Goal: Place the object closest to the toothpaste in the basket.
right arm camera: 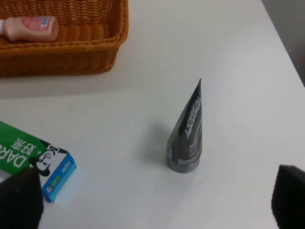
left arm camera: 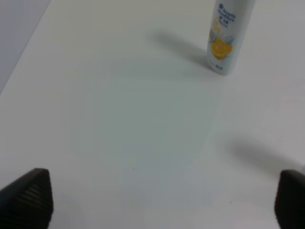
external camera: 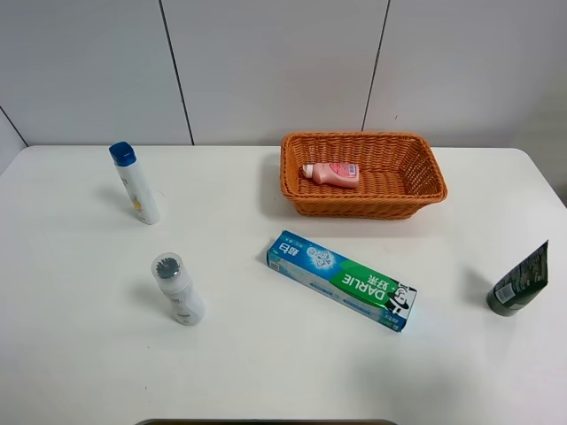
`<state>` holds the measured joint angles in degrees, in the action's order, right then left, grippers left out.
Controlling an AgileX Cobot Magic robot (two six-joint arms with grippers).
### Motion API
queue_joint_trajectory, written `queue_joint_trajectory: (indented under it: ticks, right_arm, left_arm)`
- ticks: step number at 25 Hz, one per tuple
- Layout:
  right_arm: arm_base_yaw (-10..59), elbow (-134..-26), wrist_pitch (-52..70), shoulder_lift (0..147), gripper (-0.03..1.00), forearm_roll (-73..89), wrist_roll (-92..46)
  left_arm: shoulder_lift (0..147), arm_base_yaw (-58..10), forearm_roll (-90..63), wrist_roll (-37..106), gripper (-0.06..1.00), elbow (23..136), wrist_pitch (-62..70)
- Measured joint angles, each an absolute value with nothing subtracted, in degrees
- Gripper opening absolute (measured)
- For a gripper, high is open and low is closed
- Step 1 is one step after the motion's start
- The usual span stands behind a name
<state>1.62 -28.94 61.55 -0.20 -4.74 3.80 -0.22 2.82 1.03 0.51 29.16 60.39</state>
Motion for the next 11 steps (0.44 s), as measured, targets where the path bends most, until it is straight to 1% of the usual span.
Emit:
queue_joint_trajectory:
  ticks: [11]
  right_arm:
    - [1.6,-28.9,61.5,-0.2,0.99,-4.7,3.8]
  left_arm:
    - [-0.2,2.8,1.0,0.5,0.94,29.2,60.4]
